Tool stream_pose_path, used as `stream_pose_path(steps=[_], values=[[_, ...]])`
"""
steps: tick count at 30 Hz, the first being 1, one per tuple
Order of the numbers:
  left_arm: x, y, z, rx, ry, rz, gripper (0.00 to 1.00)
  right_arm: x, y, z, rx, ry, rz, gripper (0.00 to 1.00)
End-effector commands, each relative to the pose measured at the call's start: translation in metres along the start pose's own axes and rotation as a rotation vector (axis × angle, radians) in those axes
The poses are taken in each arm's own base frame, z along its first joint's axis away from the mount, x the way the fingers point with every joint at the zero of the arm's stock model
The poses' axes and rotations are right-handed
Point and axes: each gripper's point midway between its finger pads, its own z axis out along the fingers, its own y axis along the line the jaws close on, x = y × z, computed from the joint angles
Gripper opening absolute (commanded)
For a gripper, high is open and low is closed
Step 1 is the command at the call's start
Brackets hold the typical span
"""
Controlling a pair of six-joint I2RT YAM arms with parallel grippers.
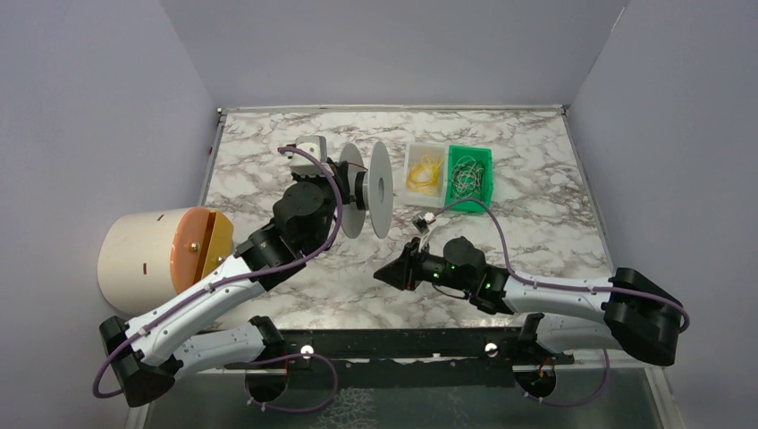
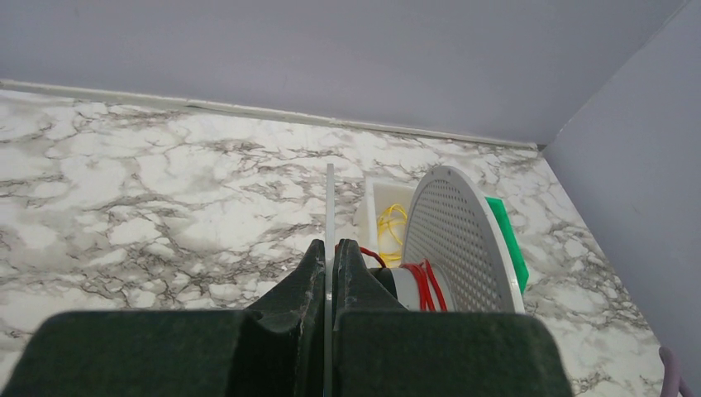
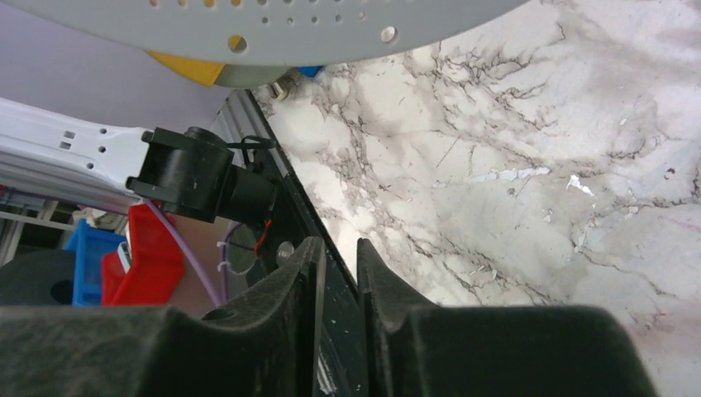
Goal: Wrap the cables
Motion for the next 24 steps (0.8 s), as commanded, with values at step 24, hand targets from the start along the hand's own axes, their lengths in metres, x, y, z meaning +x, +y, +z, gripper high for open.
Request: stream_pose_path(steps=[24], values=[[-0.039,-0.011,-0.023,0.129,-0.035,0.038,0.0,-0.053,-0.047,-0.071,0.433,-0.031,-0.34,0.52]])
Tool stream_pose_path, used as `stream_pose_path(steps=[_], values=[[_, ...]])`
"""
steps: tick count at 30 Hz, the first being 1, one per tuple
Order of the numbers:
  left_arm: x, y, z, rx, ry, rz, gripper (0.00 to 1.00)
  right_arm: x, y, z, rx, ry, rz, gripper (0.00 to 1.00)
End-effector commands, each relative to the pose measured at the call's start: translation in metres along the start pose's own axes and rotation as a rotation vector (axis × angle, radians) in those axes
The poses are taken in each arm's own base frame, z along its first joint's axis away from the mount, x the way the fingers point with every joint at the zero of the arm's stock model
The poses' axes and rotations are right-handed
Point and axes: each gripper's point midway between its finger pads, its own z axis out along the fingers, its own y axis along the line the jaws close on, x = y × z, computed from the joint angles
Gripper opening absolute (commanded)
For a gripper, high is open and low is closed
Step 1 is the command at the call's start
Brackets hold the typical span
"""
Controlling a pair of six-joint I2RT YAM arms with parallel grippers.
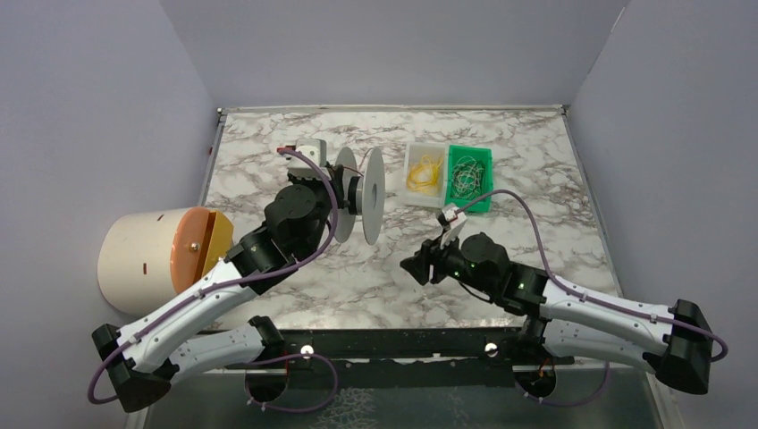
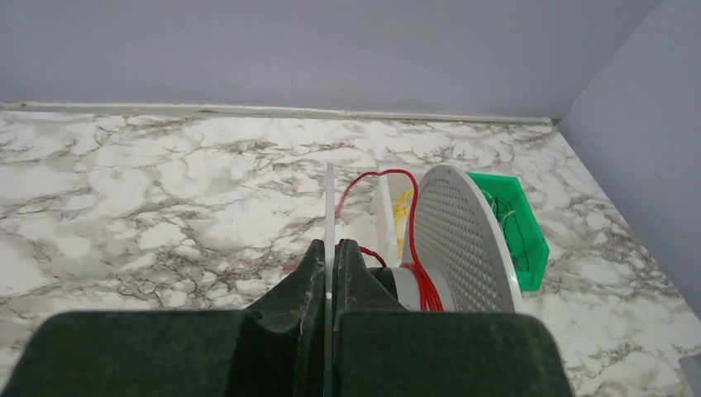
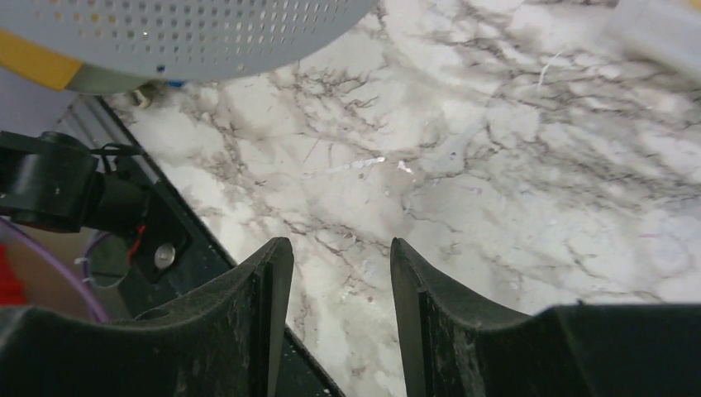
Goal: Wrap the cables
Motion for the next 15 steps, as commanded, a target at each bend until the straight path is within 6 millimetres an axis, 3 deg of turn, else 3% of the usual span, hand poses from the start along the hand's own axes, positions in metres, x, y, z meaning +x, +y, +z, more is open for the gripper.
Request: stream_pose_path(steps=[1,8,15], values=[[-0.035,-0.015,-0.015,0.117,-0.038,-0.028,0.0,-0.021,-0.024,-0.01,0.159,-0.004,-0.144,0.52],[-0.034,-0.019,-0.031,0.195,0.04,0.041,0.0,-0.047,-0.036,-0.019,0.252,-0.021,-0.264,0.56],[-0.023,-0.044,-0.055,0.415,0.143,0.166,0.0,-0.067,-0.044,-0.014,0.275,0.008,-0.322,0.59]])
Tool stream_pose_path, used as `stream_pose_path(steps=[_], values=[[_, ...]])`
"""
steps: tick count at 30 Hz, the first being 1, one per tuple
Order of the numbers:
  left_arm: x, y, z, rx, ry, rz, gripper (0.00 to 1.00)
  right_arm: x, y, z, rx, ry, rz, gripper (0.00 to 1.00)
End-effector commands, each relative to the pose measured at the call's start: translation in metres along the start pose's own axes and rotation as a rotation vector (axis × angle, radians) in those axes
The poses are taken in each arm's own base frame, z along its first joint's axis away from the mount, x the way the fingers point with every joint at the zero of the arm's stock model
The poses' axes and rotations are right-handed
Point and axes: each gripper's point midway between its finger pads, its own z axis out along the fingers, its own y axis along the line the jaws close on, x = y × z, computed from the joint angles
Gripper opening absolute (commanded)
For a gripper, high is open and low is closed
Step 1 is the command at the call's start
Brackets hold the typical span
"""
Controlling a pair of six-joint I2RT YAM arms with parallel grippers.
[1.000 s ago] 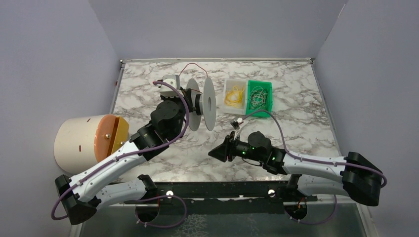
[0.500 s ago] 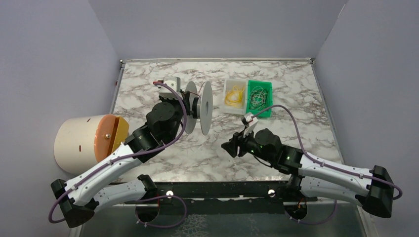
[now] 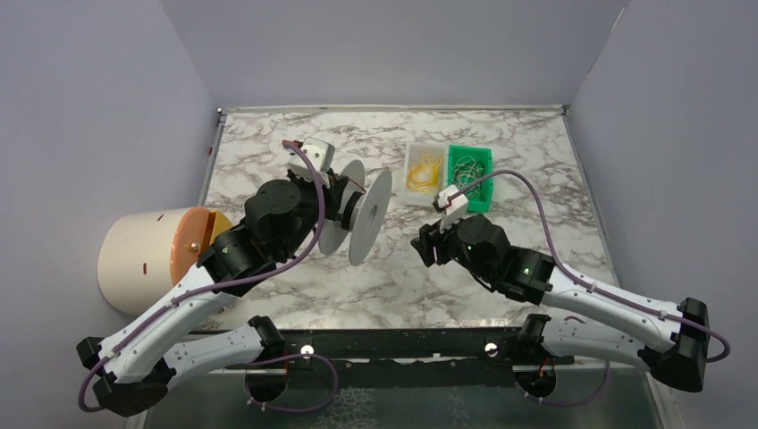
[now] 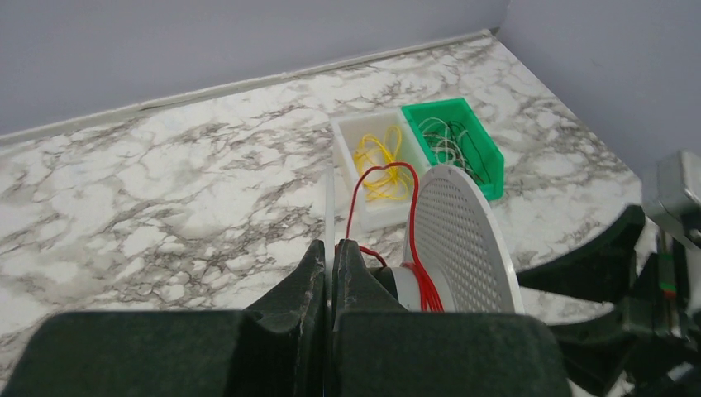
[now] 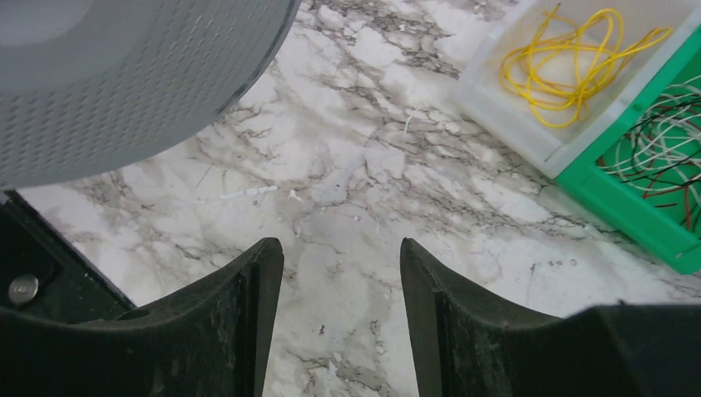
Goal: Wrap the cables
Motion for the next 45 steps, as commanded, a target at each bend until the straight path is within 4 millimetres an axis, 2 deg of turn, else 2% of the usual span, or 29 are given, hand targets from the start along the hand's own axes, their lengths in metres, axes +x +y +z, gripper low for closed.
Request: stream_pose_path(steps=[1,8,15,22,28,34,37,38,45], values=[[-0.012,-0.032,-0.023,0.242,0.025,0.089,0.0,-0.013,-0.016,0.004,0.028,0.021,-0.059,0.59],[0.013,-0.049,-0.037,0.396,0.143,0.204,0.0,-0.014,-0.022,0.016,-0.092,0.04,0.026,0.61],[0.03,-0.067,-0.05,0.543,0.22,0.253,0.0,0.004,-0.006,0.022,-0.283,0.064,0.127,0.63],[0.036,-0.079,-0.061,0.639,0.261,0.266,0.0,0.028,0.015,0.013,-0.437,0.078,0.165,0.65],[0.031,-0.086,-0.066,0.683,0.263,0.256,0.0,0.039,0.03,-0.002,-0.55,0.033,0.185,0.66],[0.023,-0.097,-0.071,0.736,0.258,0.221,0.0,0.026,0.049,-0.021,-0.689,-0.112,0.222,0.67],[0.017,-0.099,-0.072,0.743,0.237,0.2,0.0,0.019,0.051,-0.027,-0.711,-0.177,0.244,0.67],[0.003,-0.101,-0.076,0.751,0.2,0.19,0.0,0.017,0.05,-0.028,-0.709,-0.197,0.252,0.67],[-0.027,-0.109,-0.089,0.795,0.117,0.133,0.0,0.002,0.043,-0.04,-0.686,-0.352,0.331,0.67]])
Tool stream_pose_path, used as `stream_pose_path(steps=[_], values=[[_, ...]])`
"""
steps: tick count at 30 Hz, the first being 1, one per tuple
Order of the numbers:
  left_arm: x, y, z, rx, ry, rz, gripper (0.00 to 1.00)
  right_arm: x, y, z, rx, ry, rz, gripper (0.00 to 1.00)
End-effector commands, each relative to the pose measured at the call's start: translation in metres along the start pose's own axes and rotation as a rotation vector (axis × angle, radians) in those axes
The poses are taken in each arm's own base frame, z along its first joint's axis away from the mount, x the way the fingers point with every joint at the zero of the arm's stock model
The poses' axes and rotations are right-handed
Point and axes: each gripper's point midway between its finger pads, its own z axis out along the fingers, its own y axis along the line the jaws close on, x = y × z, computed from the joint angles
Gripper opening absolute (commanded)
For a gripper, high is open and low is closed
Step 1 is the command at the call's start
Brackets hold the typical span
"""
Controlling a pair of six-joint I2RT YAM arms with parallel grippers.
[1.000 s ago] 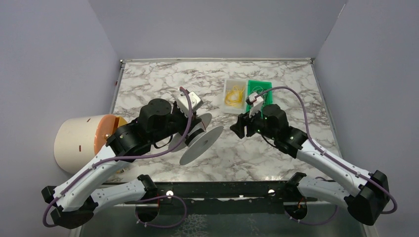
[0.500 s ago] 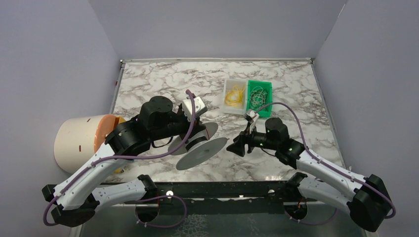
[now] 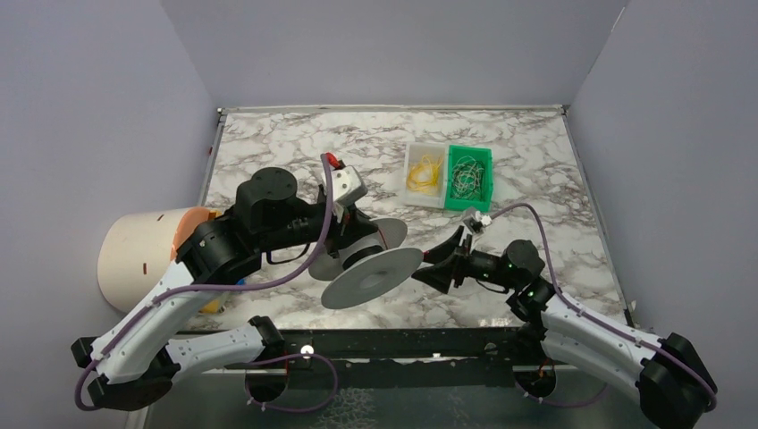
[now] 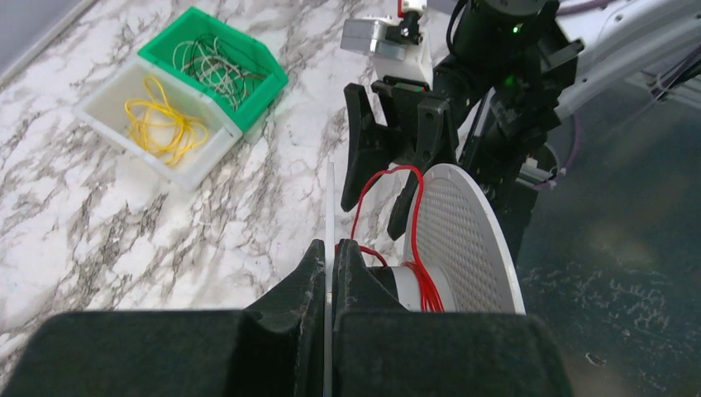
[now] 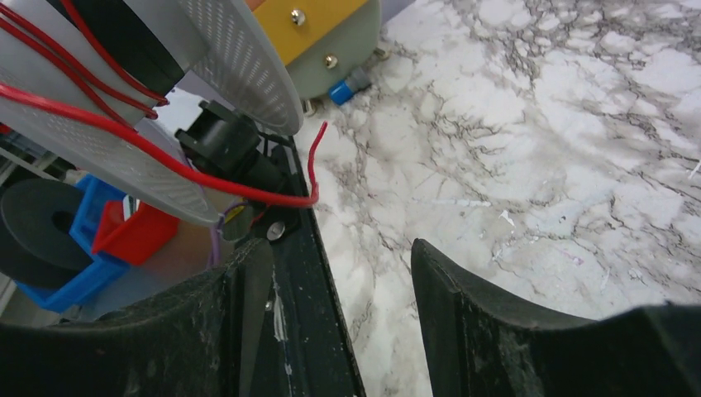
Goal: Wrap the cables
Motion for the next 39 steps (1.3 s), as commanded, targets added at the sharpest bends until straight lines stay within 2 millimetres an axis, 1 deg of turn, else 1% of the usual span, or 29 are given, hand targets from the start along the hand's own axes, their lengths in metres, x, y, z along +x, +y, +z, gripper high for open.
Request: stream_pose_path(steps=[1,3,6,10,14,19,22,26,30,34,39], values=[[-0.051,-0.018,-0.02,0.064,-0.184,0.005,0.0,-0.035,0.015,-0.005,-0.044,-0.192,-0.007,0.67],[-0.056,-0.02,-0.022,0.072,-0.201,-0.001,0.0,-0.042,0.016,-0.008,-0.045,-0.236,-0.002,0.67],[-0.065,-0.021,-0.024,0.073,-0.232,-0.012,0.0,-0.055,0.024,-0.01,-0.073,-0.295,-0.008,0.68],[-0.078,-0.021,-0.028,0.065,-0.293,-0.024,0.0,-0.07,0.032,-0.01,-0.1,-0.335,-0.007,0.68],[-0.088,-0.026,-0.03,0.093,-0.337,-0.036,0.0,-0.079,0.031,-0.007,-0.089,-0.361,0.011,0.68],[-0.095,-0.029,-0.03,0.108,-0.365,-0.05,0.0,-0.092,0.03,-0.006,-0.089,-0.418,0.027,0.68],[-0.096,-0.029,-0.028,0.115,-0.371,-0.054,0.0,-0.099,0.033,-0.007,-0.103,-0.452,0.019,0.67],[-0.097,-0.028,-0.026,0.11,-0.377,-0.059,0.0,-0.107,0.042,-0.008,-0.144,-0.468,-0.008,0.66],[-0.098,-0.026,-0.025,0.102,-0.382,-0.062,0.0,-0.105,0.049,-0.008,-0.178,-0.458,-0.024,0.63],[-0.098,-0.026,-0.022,0.108,-0.377,-0.063,0.0,-0.106,0.048,-0.011,-0.172,-0.479,-0.018,0.6],[-0.093,-0.025,-0.018,0.109,-0.36,-0.07,0.0,-0.111,0.05,-0.012,-0.176,-0.493,-0.029,0.54]])
